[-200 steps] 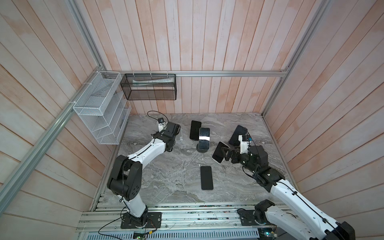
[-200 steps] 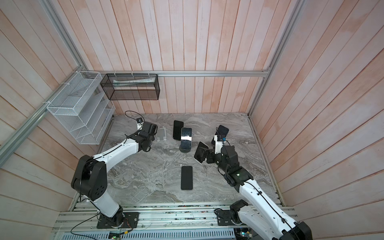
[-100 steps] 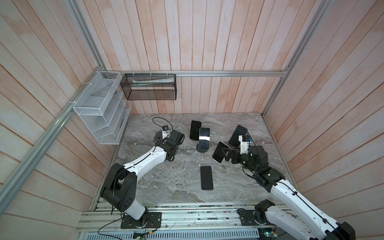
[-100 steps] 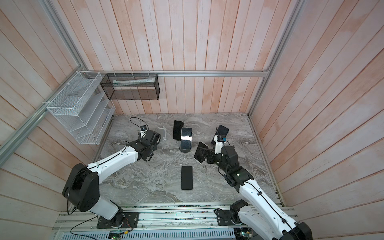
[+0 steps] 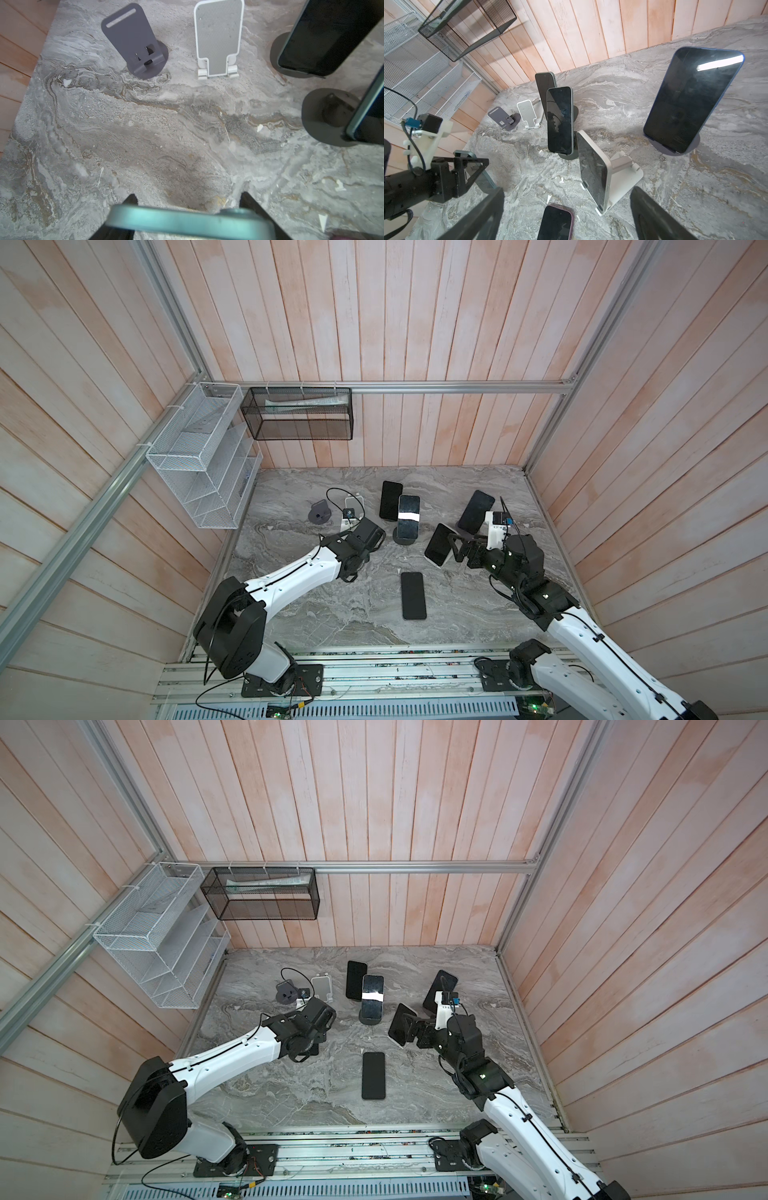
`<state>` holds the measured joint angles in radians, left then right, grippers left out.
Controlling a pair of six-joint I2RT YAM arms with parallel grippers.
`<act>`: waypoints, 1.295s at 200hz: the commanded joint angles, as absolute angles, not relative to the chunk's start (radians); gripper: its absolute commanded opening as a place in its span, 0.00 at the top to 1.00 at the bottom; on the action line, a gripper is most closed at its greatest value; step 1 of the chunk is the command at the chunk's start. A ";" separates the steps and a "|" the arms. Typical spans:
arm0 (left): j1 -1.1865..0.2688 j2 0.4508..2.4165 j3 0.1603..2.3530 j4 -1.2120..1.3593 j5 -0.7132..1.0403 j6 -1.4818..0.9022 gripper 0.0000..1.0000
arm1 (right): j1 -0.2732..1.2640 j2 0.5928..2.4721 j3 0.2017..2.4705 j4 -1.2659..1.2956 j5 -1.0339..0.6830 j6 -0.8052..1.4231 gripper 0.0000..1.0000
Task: Remove the phone from the phone stand
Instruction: 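Carry the green-edged phone toward the robot and lower it beside the purple-edged phone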
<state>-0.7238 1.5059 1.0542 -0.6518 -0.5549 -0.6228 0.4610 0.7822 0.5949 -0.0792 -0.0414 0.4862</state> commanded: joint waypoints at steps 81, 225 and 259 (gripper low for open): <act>-0.837 1.461 1.011 -0.749 -0.434 -0.722 0.34 | 0.457 0.727 0.550 -0.107 -0.015 0.538 0.06; -0.930 1.609 1.116 -0.795 -0.315 -0.799 0.35 | 0.457 0.748 0.543 -0.086 -0.092 0.560 0.06; -0.932 1.645 1.127 -0.780 -0.316 -0.798 0.35 | 0.457 0.765 0.546 -0.089 -0.060 0.565 0.06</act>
